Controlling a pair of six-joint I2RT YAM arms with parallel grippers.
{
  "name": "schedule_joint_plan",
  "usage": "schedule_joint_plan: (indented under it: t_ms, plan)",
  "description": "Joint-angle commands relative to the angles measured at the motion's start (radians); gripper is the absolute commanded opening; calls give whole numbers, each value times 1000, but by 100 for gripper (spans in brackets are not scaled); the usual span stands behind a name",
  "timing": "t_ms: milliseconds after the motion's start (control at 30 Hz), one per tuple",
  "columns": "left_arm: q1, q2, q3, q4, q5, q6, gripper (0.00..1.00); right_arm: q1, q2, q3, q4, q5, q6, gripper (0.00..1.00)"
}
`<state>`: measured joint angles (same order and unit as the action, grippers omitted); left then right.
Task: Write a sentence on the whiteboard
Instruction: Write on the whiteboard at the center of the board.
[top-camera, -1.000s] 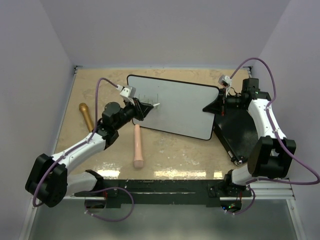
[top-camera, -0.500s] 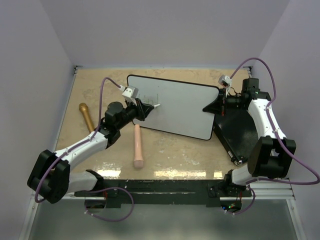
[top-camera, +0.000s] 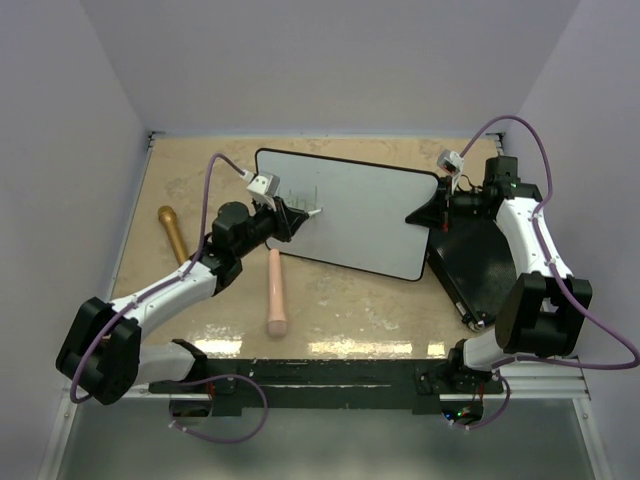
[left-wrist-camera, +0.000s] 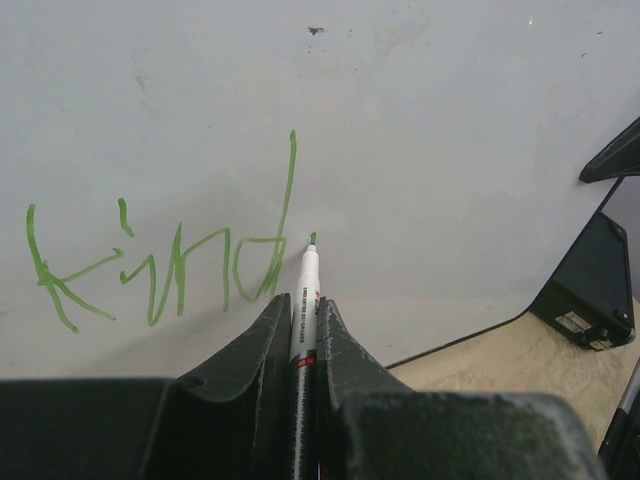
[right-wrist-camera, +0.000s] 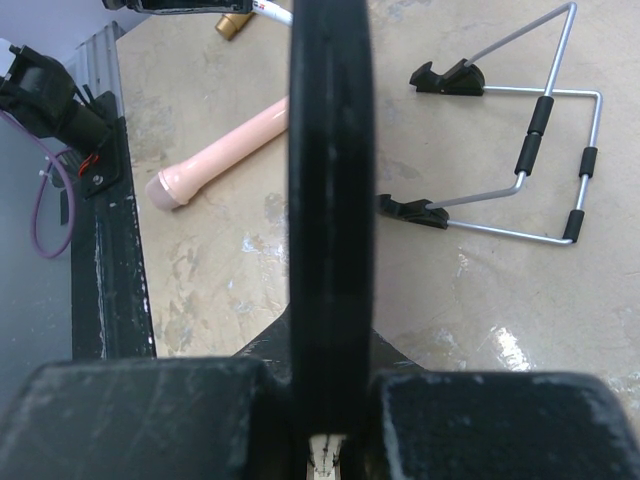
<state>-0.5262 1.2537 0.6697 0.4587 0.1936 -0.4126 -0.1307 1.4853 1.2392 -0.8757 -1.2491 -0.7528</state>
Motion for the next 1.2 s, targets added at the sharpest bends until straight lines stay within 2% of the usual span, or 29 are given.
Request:
schedule_joint_plan:
  t_ms: [0, 233, 667, 1167]
  plan:
    - [-3, 12, 24, -26, -23, 31, 0, 8, -11, 14, -5, 53, -40, 0]
    - [-3, 0, -25, -29, -13, 15, 0, 6, -13, 17, -9, 51, -43, 0]
    - [-3, -5, -24, -40, -2, 2, 0, 8, -14, 16, -8, 51, -43, 0]
    - [-3, 6, 108, -52, -36, 6, 0, 8, -16, 17, -14, 48, -46, 0]
